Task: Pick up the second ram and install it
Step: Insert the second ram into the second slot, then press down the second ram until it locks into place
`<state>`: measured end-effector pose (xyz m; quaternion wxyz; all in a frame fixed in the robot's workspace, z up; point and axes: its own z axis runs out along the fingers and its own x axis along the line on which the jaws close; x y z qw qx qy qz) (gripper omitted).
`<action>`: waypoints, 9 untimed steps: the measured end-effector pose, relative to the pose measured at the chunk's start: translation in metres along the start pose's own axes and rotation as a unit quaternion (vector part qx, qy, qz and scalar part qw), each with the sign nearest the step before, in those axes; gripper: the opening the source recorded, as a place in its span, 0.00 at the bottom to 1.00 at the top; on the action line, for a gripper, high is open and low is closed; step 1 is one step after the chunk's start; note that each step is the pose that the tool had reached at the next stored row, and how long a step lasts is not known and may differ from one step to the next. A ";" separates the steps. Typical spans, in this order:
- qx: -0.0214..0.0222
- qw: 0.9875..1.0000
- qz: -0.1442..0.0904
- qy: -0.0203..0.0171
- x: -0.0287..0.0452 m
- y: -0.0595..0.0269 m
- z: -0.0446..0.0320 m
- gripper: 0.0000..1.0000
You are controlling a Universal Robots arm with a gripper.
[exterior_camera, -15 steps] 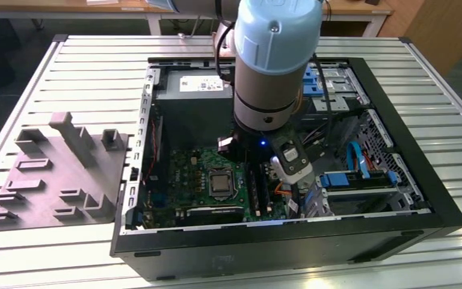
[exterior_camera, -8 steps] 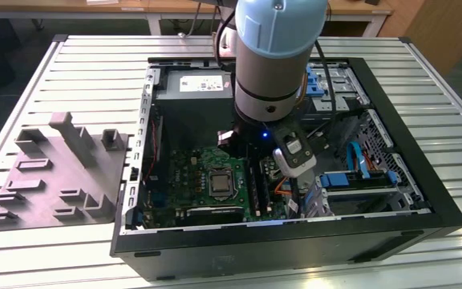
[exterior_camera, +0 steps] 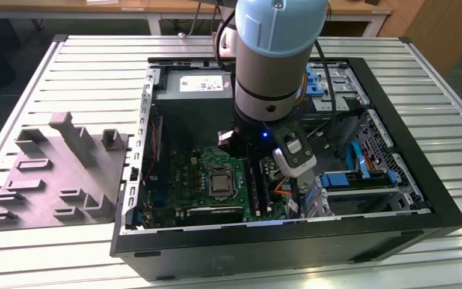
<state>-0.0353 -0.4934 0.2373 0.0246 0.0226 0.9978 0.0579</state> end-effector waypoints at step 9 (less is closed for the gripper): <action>0.000 1.000 0.000 0.000 0.0000 0.0000 0.0000 0.10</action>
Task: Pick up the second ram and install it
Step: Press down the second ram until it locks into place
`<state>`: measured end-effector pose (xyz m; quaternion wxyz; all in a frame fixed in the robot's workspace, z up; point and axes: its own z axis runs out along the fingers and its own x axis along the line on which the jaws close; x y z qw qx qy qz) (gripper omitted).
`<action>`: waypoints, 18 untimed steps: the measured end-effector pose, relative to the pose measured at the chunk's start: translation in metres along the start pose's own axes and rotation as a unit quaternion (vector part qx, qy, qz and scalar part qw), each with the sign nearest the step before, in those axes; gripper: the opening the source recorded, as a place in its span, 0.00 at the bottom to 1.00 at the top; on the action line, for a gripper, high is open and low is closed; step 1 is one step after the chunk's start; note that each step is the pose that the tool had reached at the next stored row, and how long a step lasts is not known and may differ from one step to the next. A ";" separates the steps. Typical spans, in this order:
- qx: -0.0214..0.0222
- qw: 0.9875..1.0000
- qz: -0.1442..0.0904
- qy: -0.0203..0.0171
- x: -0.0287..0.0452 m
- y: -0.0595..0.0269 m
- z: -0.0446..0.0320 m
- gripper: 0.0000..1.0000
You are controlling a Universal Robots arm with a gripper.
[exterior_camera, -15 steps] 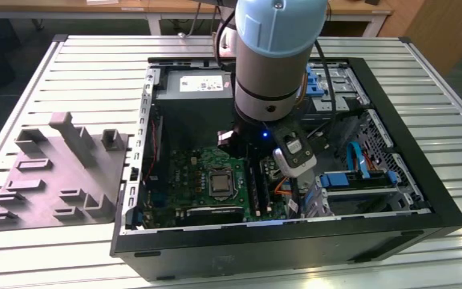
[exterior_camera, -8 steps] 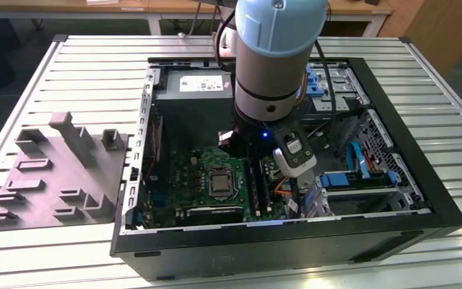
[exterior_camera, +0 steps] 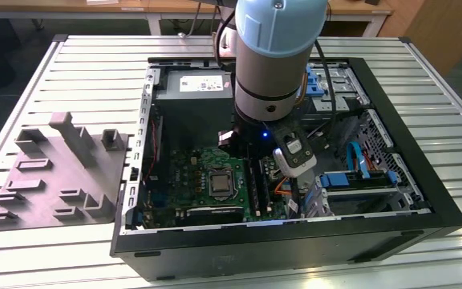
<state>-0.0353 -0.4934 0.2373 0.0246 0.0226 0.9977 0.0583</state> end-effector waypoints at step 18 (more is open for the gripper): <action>0.000 1.000 0.000 0.000 0.0007 0.0143 0.0019 0.10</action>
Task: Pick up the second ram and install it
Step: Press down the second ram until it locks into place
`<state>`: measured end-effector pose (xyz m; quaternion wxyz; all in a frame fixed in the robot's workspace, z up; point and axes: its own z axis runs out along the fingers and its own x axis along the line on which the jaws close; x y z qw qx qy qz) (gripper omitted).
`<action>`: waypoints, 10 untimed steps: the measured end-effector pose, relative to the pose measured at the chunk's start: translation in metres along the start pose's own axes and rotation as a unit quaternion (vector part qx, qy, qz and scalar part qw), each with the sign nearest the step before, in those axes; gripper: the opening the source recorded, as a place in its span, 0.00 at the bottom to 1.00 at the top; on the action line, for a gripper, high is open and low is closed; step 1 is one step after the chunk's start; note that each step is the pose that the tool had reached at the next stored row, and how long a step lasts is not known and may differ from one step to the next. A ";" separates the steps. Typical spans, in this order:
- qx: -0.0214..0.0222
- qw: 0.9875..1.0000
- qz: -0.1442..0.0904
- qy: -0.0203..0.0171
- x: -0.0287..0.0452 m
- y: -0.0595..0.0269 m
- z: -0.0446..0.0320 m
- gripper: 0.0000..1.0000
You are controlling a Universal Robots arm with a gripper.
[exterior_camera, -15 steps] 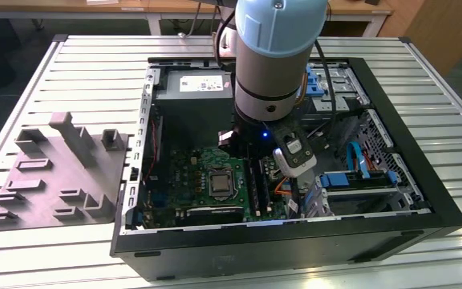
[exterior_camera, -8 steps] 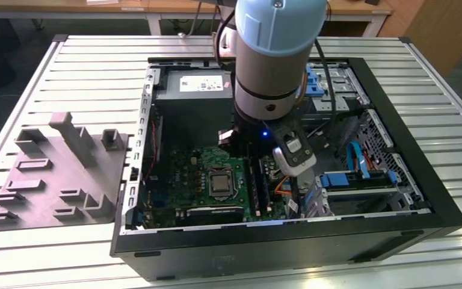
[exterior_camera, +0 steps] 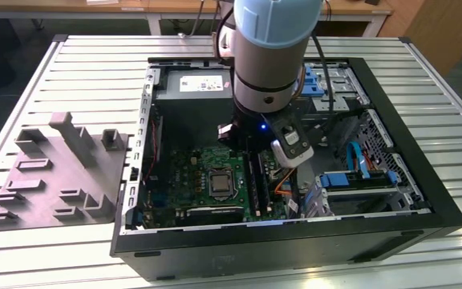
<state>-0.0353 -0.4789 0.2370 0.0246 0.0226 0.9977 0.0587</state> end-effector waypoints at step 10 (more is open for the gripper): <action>0.000 1.000 0.000 0.000 0.0010 0.0195 0.0028 0.10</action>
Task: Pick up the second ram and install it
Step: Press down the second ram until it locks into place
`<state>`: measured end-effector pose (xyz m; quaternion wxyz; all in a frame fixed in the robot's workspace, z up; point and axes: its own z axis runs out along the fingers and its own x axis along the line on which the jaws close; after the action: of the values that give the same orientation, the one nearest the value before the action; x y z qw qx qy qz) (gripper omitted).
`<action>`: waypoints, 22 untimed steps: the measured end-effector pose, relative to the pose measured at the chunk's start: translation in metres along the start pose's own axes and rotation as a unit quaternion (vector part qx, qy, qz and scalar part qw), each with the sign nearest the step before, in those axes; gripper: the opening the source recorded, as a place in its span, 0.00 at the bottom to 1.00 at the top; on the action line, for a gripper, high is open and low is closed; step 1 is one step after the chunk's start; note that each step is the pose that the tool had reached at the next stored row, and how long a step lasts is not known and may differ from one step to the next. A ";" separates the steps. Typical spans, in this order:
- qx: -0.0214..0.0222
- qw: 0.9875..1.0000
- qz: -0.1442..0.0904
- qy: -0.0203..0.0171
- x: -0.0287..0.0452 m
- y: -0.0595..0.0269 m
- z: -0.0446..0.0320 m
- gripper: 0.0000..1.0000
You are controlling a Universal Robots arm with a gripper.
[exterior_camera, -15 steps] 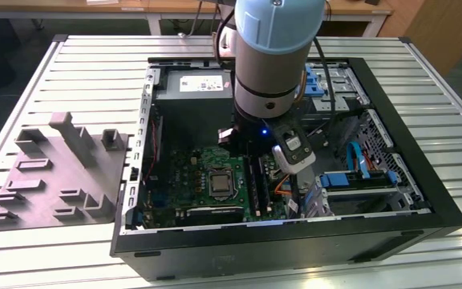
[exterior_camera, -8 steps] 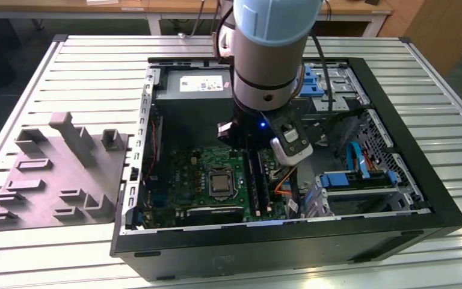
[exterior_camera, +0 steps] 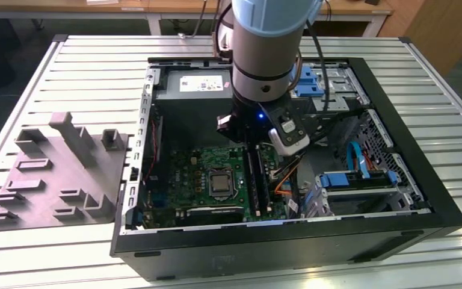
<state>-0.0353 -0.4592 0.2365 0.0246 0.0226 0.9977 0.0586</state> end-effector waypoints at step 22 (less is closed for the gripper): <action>0.000 1.000 0.000 0.000 0.0010 0.0054 0.0156 0.10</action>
<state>-0.0353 -0.4520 0.2216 0.0245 0.0226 0.9977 0.0585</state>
